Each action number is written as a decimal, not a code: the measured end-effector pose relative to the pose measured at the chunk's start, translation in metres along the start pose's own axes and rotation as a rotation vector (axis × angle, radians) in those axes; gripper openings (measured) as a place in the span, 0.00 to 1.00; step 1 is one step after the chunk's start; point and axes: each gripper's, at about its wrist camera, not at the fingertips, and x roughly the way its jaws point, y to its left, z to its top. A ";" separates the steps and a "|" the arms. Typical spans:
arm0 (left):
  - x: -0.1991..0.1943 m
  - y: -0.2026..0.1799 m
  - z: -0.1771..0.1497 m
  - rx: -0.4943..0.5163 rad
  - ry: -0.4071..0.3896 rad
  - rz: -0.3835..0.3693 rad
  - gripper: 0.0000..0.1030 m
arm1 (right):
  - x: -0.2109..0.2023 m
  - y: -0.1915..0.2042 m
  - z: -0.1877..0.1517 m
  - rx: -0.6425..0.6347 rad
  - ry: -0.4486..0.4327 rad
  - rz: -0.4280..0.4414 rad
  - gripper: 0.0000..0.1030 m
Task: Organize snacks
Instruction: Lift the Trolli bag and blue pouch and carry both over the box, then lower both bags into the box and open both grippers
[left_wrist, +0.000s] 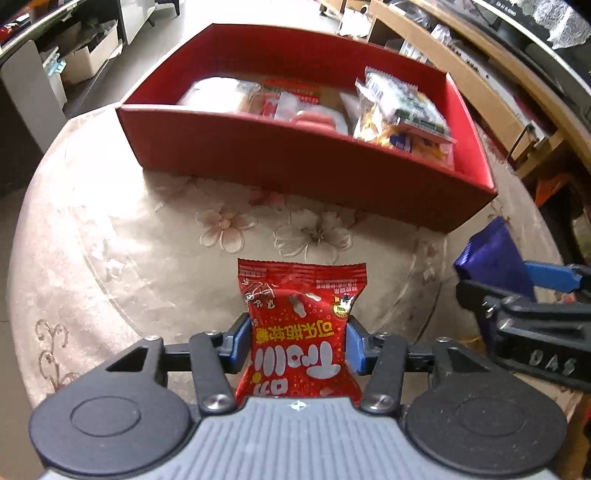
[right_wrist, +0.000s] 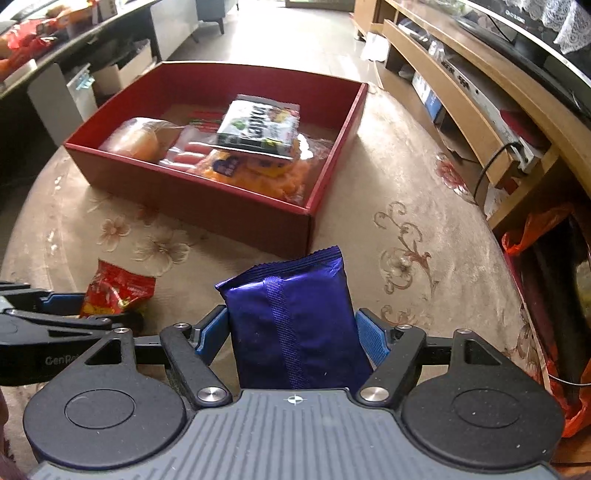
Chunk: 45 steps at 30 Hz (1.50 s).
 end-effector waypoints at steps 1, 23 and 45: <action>-0.003 0.000 0.000 0.003 -0.009 -0.002 0.48 | -0.001 0.002 0.000 -0.007 -0.003 0.003 0.77; -0.053 0.005 0.059 -0.047 -0.209 -0.029 0.48 | -0.030 0.004 0.047 0.074 -0.191 0.042 0.77; -0.001 0.001 0.143 -0.109 -0.221 0.035 0.48 | 0.022 -0.020 0.115 0.177 -0.235 0.068 0.77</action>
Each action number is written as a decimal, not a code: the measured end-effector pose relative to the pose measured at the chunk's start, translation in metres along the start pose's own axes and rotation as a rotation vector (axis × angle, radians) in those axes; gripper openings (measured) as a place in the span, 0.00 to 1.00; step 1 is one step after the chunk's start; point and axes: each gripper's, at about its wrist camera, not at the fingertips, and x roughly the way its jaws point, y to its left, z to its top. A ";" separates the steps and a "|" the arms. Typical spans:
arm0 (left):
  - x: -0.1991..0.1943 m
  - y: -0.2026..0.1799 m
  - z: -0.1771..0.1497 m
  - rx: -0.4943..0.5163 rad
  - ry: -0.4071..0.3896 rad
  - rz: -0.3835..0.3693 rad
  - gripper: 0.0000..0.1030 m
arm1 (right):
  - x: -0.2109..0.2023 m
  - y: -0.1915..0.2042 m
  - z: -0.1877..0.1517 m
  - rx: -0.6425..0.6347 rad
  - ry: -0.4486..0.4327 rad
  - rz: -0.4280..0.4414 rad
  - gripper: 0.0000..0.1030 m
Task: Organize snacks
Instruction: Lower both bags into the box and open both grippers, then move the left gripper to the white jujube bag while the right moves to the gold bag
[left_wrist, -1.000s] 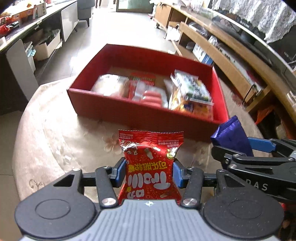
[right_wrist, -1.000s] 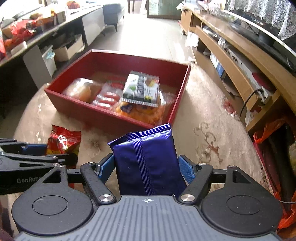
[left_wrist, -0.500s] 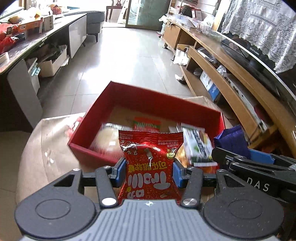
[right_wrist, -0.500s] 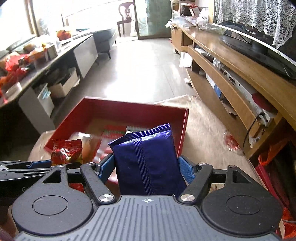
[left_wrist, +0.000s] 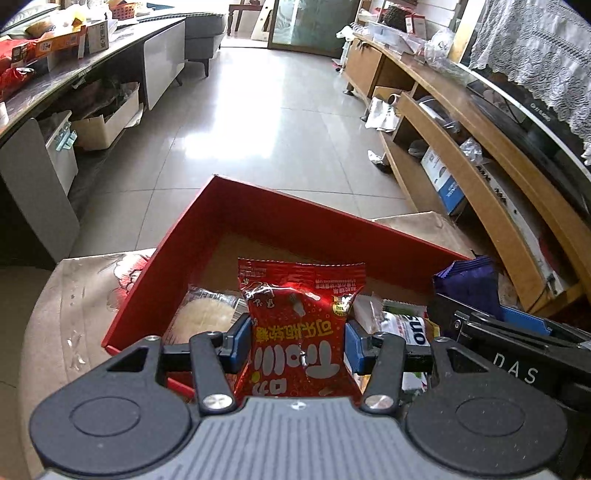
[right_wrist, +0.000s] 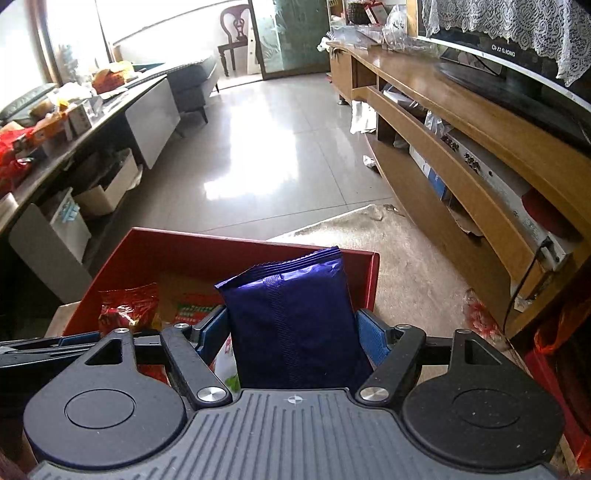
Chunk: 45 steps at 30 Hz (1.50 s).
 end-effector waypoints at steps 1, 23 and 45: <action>0.002 0.000 0.001 0.000 0.001 0.003 0.47 | 0.003 -0.001 0.000 0.003 0.001 0.005 0.77; -0.011 0.001 -0.005 -0.001 0.006 -0.036 0.56 | -0.006 -0.005 0.006 0.009 -0.030 0.007 0.80; -0.048 -0.020 -0.055 0.092 0.045 -0.108 0.58 | -0.058 -0.014 -0.033 0.017 -0.018 -0.048 0.80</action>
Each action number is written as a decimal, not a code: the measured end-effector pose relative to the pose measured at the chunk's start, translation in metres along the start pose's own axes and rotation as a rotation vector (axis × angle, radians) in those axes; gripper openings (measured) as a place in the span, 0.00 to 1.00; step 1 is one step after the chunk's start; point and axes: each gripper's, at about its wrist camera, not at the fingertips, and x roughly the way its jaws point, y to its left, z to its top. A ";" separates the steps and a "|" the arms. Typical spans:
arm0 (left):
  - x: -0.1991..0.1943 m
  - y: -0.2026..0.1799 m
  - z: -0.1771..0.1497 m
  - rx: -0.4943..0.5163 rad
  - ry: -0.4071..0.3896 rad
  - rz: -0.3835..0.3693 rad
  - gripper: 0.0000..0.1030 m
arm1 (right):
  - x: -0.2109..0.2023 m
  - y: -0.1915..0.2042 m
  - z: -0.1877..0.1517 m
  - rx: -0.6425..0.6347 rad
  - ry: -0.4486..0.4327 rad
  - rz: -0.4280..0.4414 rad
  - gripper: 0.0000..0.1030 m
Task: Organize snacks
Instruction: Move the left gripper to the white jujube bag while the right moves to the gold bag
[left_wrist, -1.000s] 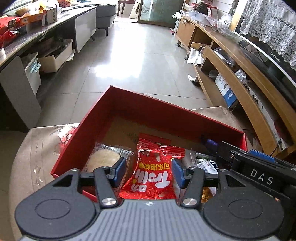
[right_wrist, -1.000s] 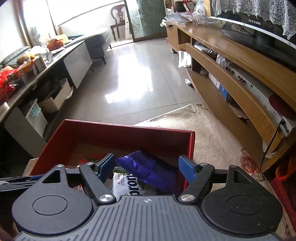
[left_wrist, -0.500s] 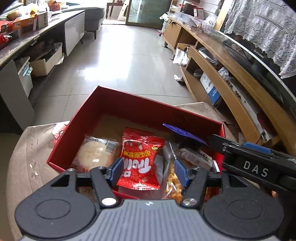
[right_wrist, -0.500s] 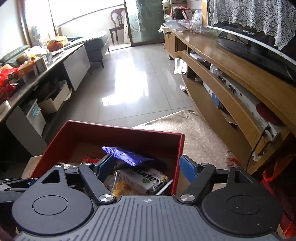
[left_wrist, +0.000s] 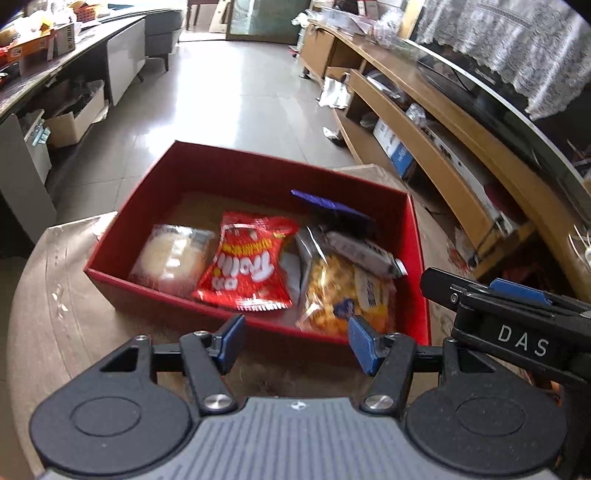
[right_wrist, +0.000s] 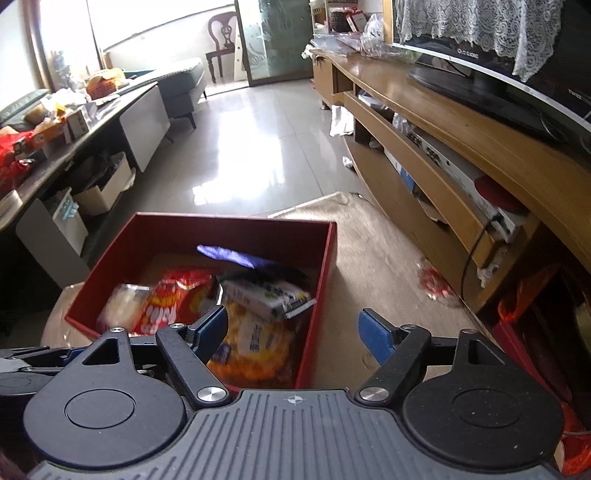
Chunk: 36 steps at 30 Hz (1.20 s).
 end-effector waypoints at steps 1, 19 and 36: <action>-0.001 -0.002 -0.003 0.007 0.002 -0.001 0.58 | -0.002 -0.001 -0.003 0.002 0.002 -0.002 0.80; -0.007 -0.036 -0.065 0.146 0.090 -0.040 0.58 | -0.033 -0.029 -0.064 0.018 0.073 -0.056 0.81; -0.001 -0.073 -0.120 0.334 0.244 -0.228 0.60 | -0.046 -0.067 -0.102 0.060 0.159 -0.109 0.82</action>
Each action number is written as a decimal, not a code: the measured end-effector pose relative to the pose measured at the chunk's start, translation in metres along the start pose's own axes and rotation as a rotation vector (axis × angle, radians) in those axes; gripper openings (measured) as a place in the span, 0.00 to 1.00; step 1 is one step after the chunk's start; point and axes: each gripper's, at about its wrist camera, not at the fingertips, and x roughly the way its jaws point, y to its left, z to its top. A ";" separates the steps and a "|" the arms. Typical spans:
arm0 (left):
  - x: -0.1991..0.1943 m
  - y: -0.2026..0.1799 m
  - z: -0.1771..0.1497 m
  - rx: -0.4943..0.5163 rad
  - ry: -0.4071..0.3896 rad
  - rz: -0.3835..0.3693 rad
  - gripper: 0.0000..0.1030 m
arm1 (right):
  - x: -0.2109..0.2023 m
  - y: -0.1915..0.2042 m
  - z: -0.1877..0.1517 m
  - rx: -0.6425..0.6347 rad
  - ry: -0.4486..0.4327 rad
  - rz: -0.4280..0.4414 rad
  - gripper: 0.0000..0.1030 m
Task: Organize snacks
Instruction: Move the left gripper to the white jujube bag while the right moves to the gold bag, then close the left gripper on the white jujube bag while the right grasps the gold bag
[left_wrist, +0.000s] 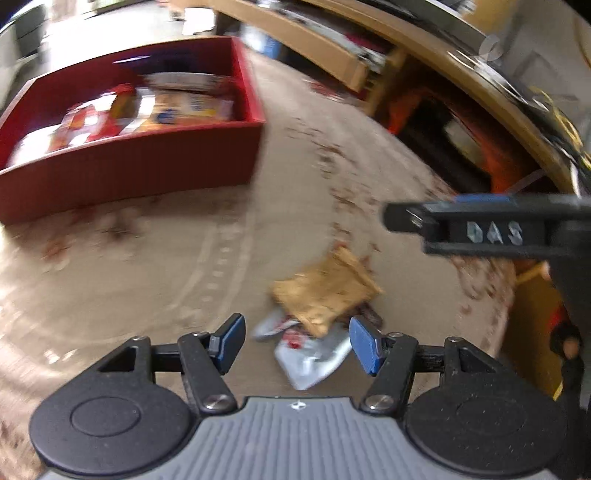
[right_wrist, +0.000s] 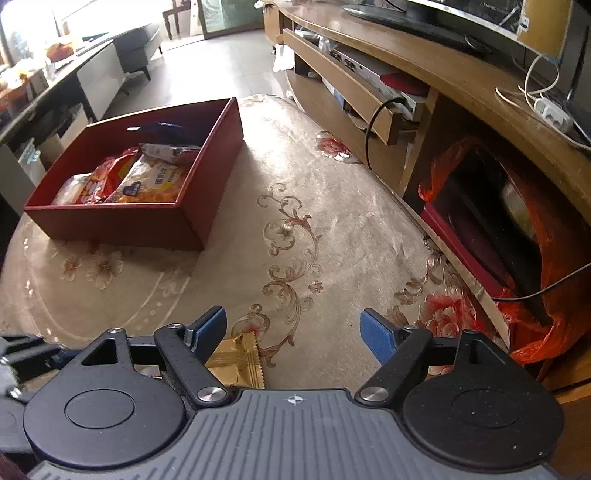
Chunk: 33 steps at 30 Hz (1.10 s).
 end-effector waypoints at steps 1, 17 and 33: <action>0.005 -0.004 0.001 0.023 0.010 -0.016 0.60 | 0.000 -0.001 0.000 0.004 0.000 0.006 0.82; 0.036 -0.019 0.011 0.165 0.047 -0.001 0.67 | 0.002 0.003 0.004 -0.007 0.013 0.059 0.82; 0.007 -0.010 -0.040 0.145 0.098 0.050 0.52 | -0.003 0.006 0.006 -0.036 0.002 0.078 0.82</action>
